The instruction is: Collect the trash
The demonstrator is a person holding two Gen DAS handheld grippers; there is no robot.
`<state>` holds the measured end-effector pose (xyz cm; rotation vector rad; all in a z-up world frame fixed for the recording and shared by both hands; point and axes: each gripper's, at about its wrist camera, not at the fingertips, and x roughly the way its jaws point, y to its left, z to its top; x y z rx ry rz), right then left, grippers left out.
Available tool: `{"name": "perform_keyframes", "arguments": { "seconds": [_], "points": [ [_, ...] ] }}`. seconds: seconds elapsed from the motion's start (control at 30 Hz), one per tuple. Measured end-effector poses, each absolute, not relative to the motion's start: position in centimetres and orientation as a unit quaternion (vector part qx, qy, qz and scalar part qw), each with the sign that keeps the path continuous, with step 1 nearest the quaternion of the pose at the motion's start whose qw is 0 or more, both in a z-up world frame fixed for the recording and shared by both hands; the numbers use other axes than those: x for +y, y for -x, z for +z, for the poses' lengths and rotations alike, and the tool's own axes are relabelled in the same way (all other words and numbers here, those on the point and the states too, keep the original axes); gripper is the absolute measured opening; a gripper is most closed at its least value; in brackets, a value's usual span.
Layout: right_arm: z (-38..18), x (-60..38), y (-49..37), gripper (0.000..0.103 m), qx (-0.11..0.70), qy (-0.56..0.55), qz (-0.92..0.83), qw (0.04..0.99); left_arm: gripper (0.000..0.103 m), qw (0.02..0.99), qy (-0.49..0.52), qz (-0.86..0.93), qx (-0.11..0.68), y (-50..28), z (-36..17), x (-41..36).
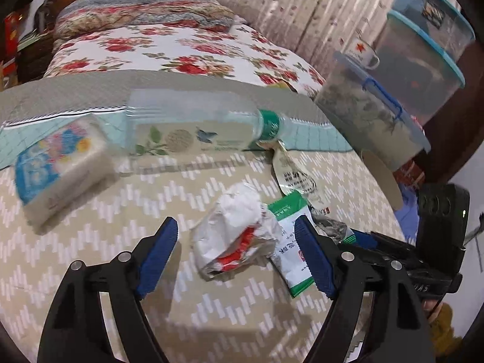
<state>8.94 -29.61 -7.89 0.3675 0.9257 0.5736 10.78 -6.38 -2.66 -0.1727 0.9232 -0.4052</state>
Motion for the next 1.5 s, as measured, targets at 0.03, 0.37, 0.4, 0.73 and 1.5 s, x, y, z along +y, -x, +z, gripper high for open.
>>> {"name": "perform_keyframes", "arguments": {
  "seconds": [0.03, 0.37, 0.4, 0.73, 1.5],
  "points": [
    [-7.9, -29.1, -9.3, 0.063, 0.434, -0.171, 0.270, 0.842, 0.067, 0.871, 0.078, -0.195, 0.444, -10.9, -3.0, -6.7],
    [-8.3, -25.1, -7.9, 0.015, 0.439, -0.129, 0.307, 0.835, 0.032, 0.854, 0.099, -0.221, 0.461, -9.5, -3.4, -5.5],
    [-8.2, -25.7, -7.2, 0.014, 0.436, -0.139, 0.306, 0.835, 0.032, 0.852, 0.103, -0.223, 0.462, -9.1, -3.3, -5.3],
    [-9.1, -31.2, -1.0, 0.014, 0.430, -0.221, 0.266, 0.834, 0.031, 0.856, 0.066, -0.231, 0.457, -5.0, -2.3, -7.7],
    [-8.3, -31.8, 4.0, 0.014, 0.412, -0.246, 0.250, 0.841, 0.031, 0.870, -0.020, -0.189, 0.454, 0.3, -2.3, -9.9]
  ]
}}
